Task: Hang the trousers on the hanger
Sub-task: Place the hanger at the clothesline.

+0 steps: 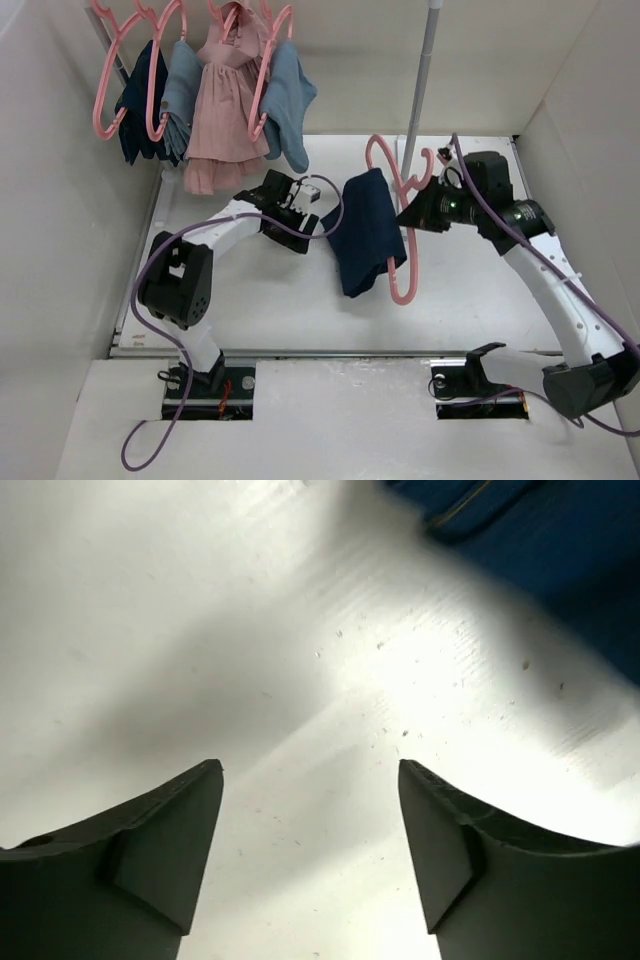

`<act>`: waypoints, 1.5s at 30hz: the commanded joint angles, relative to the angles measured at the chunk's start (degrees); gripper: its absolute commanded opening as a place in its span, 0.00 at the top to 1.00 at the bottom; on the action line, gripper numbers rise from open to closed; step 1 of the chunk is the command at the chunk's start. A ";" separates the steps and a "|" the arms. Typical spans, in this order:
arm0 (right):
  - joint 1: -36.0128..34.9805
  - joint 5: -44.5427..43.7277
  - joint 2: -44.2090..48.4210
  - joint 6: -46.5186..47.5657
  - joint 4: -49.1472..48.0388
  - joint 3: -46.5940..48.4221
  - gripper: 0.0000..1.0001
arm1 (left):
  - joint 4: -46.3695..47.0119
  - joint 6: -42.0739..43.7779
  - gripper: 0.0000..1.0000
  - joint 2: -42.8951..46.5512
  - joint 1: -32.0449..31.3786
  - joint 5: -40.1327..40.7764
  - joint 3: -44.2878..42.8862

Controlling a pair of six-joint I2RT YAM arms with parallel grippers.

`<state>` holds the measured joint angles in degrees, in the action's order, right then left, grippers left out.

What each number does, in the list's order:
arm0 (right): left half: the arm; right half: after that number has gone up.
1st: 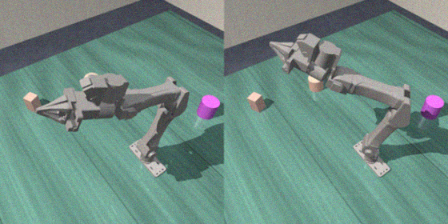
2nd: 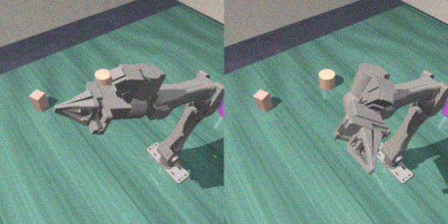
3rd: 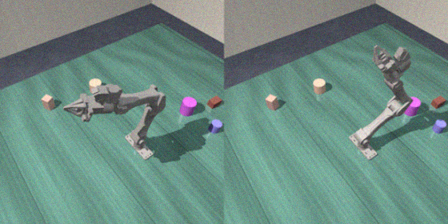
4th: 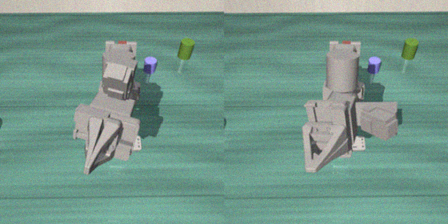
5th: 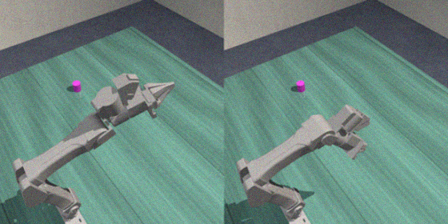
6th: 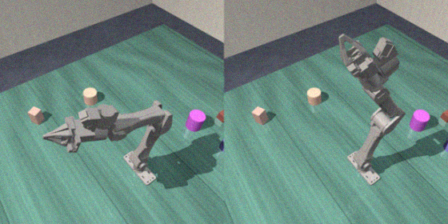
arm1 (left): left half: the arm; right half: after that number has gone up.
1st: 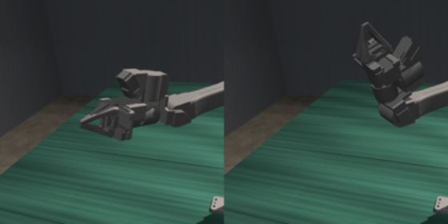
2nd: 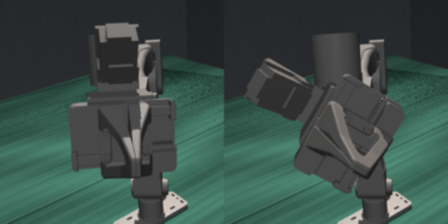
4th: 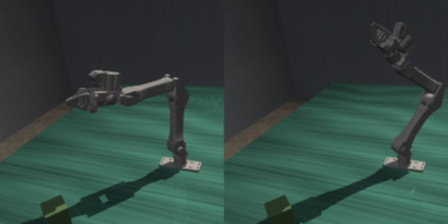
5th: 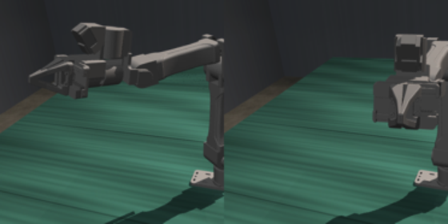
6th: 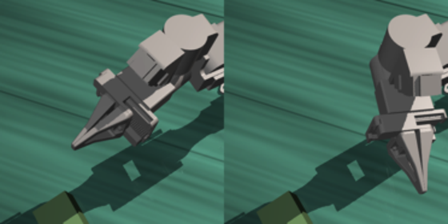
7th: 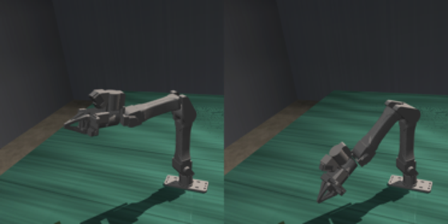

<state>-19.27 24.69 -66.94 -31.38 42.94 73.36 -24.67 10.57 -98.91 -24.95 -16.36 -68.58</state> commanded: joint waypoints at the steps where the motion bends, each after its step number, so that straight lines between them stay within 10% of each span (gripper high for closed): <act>1: -1.64 -3.07 -1.70 2.54 3.19 11.85 1.00 | 0.85 -1.25 0.31 3.10 0.34 0.72 -4.64; 15: -8.59 -15.80 -20.68 5.45 16.39 52.91 1.00 | -6.53 9.30 0.51 30.69 0.17 -21.94 -2.09; 20: -10.78 -18.70 -23.41 3.88 11.23 55.92 1.00 | 10.21 -2.62 0.08 39.14 -5.00 -26.88 -4.64; 25: -13.25 -21.08 -22.80 -0.08 2.16 51.88 1.00 | 19.32 -17.57 0.00 31.70 -12.39 -21.09 -12.35; 40: -15.98 -25.57 -24.56 -3.08 -5.94 50.83 1.00 | 11.22 -19.09 0.00 17.44 -19.00 -9.04 -24.24; 43: -15.98 -24.95 -25.08 -3.60 -5.94 50.22 1.00 | 10.69 -19.09 0.31 16.91 -19.00 -9.12 -23.71; 45: -15.98 -24.34 -25.08 -3.60 -6.55 49.69 1.00 | 11.31 -21.02 0.79 17.43 -19.00 -9.74 -23.71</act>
<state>-34.61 -0.25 -93.23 -34.74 47.75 122.61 -14.74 -9.21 -82.67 -43.88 -27.27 -91.13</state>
